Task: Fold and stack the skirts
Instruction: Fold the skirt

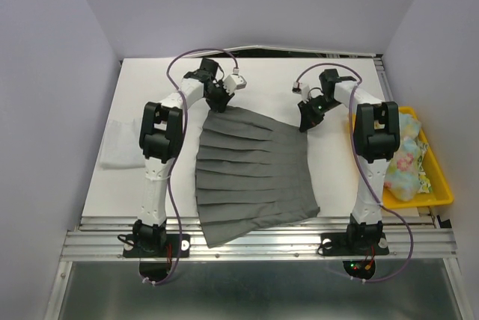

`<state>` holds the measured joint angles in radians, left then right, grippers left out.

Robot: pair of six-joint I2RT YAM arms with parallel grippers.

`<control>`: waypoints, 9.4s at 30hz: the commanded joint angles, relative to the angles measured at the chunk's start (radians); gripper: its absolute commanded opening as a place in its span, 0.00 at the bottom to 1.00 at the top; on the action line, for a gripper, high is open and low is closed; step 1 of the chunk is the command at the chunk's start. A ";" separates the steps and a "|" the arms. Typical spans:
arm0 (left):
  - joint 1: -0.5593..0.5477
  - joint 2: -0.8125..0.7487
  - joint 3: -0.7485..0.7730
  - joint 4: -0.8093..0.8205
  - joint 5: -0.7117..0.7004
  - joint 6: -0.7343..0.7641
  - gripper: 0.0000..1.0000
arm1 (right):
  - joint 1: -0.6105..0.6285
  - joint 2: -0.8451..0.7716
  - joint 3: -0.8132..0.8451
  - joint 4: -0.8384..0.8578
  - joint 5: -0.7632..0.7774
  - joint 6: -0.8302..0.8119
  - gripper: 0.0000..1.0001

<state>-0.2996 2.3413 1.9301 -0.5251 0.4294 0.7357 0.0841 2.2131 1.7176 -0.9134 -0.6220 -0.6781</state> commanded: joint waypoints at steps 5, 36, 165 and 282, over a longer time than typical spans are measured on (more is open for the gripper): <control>0.028 0.022 0.164 -0.033 -0.058 -0.062 0.00 | -0.015 -0.006 0.049 0.097 0.013 0.119 0.01; -0.093 -1.002 -0.797 0.302 -0.110 -0.084 0.00 | -0.061 -0.529 -0.304 0.387 0.108 -0.145 0.01; -0.311 -0.524 -1.069 0.801 0.016 -1.395 0.00 | 0.335 -0.405 -0.539 0.510 -0.191 0.917 0.01; -0.972 -0.631 -1.071 0.324 -0.722 -0.275 0.00 | 0.296 -0.207 -0.511 0.668 0.034 0.654 0.52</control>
<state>-1.2804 1.7348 0.8745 -0.0208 -0.4175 0.4824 0.3691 2.0151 1.2076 -0.0761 -0.7200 0.0242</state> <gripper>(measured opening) 0.034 0.494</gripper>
